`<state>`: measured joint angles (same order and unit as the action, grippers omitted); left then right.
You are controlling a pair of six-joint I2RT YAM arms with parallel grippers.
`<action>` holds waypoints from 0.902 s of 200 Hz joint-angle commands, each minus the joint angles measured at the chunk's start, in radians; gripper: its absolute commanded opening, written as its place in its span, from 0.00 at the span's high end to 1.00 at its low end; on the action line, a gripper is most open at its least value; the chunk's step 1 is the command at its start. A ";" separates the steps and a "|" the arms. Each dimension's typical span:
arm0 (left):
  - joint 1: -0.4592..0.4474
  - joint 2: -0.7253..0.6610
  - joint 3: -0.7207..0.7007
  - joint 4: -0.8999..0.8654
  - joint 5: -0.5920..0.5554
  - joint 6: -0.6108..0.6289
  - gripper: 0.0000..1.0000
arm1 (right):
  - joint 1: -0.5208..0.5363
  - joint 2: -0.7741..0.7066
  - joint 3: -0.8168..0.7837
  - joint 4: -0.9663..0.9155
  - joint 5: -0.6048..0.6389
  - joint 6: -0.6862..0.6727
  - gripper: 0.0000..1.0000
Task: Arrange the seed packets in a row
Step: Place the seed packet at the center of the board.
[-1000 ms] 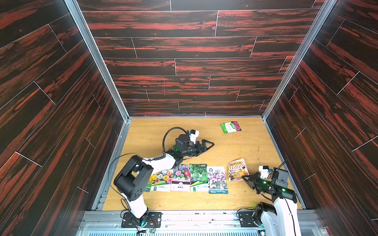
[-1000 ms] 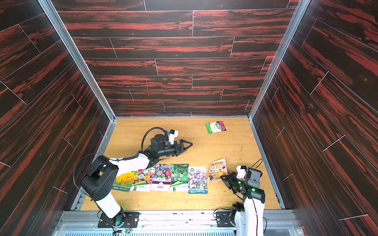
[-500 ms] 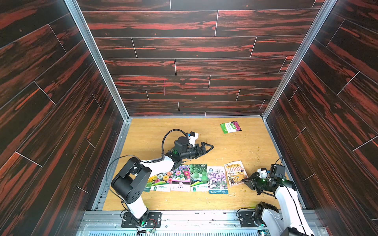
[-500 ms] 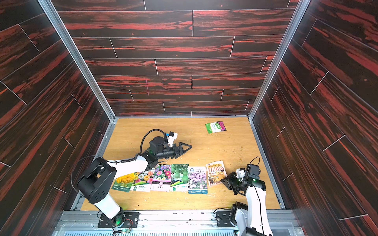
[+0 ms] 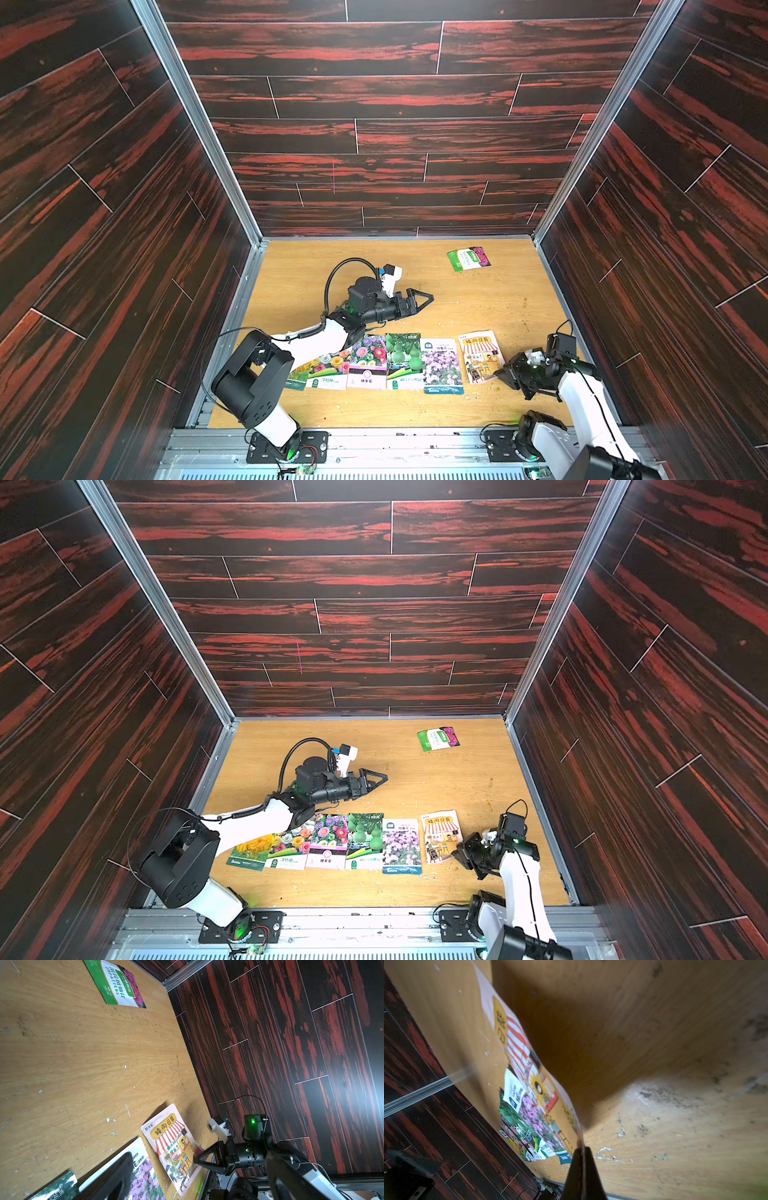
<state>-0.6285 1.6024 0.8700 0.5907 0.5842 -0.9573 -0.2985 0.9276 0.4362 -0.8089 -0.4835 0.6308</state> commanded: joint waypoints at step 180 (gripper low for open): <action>0.004 0.004 0.006 -0.025 0.037 0.030 0.00 | 0.041 -0.076 0.038 -0.136 0.290 0.141 0.31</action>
<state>-0.6285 1.6039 0.8658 0.5819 0.6067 -0.9493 -0.2634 0.8951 0.4370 -0.8627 -0.3019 0.7120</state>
